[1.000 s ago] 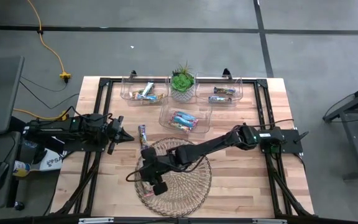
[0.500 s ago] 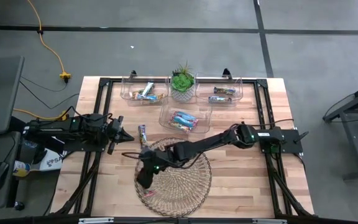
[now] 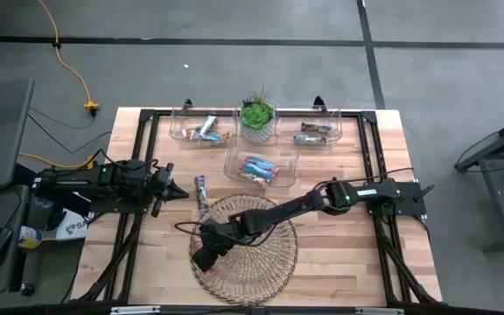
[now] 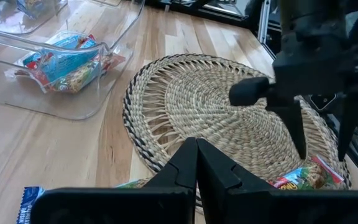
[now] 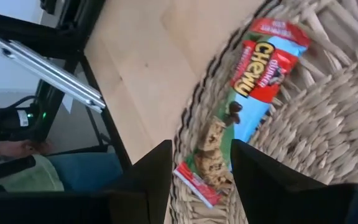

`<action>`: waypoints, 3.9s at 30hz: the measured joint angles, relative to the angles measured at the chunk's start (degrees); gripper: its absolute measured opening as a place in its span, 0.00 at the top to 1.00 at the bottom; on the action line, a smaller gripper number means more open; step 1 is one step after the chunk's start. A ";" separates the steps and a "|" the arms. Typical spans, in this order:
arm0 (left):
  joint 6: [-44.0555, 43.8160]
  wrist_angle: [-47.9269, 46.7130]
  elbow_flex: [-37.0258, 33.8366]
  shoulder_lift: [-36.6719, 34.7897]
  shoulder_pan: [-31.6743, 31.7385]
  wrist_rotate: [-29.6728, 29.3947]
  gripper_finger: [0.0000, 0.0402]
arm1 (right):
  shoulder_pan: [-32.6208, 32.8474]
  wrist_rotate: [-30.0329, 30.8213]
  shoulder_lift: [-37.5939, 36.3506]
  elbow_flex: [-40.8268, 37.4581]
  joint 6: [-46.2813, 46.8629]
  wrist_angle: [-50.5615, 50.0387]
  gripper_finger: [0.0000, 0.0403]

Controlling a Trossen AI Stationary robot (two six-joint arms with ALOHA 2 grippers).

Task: Pick and place Granola Bars by type
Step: Put the red granola bar into the bottom transparent bin

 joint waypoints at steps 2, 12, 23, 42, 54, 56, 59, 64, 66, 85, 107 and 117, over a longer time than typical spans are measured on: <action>0.00 0.01 0.00 0.01 0.00 0.00 1.00 | -0.12 -0.71 0.53 0.00 0.46 0.66 0.64; 0.00 -0.01 0.01 0.02 0.00 0.00 1.00 | -0.28 2.30 0.91 0.06 -0.17 0.19 0.62; 0.00 0.01 0.01 0.01 0.00 0.00 1.00 | -0.92 5.19 1.30 0.00 -4.45 0.85 0.42; 0.00 0.01 0.00 0.01 0.00 0.00 1.00 | -1.82 6.45 1.52 0.00 -5.57 -0.13 0.34; 0.00 -0.02 -0.01 0.00 0.00 0.01 1.00 | -2.27 4.40 2.71 0.07 -6.19 1.29 0.34; 0.00 0.09 -0.01 -0.01 0.00 0.02 1.00 | -2.27 3.72 3.44 0.06 -5.57 3.30 0.34; 0.00 -0.02 0.00 -0.01 0.00 0.00 1.00 | -2.31 3.66 3.81 0.00 -5.09 4.24 0.34; 0.00 0.03 0.01 -0.01 0.00 0.04 1.00 | -2.31 3.80 3.96 0.00 -5.63 4.11 0.34; 0.00 -0.02 0.00 0.00 0.00 0.02 1.00 | -2.31 3.82 3.96 0.00 -5.93 4.08 0.34; 0.00 0.01 0.01 0.01 0.00 0.02 1.00 | -2.61 -0.09 6.06 0.15 -6.11 8.05 0.48; 0.00 0.01 -0.01 0.00 0.00 0.02 1.00 | -3.18 -0.95 6.13 0.02 -6.13 7.91 0.68; 0.00 0.01 -0.01 -0.01 0.00 0.02 1.00 | -3.23 -1.40 6.15 -0.04 -4.56 8.78 0.74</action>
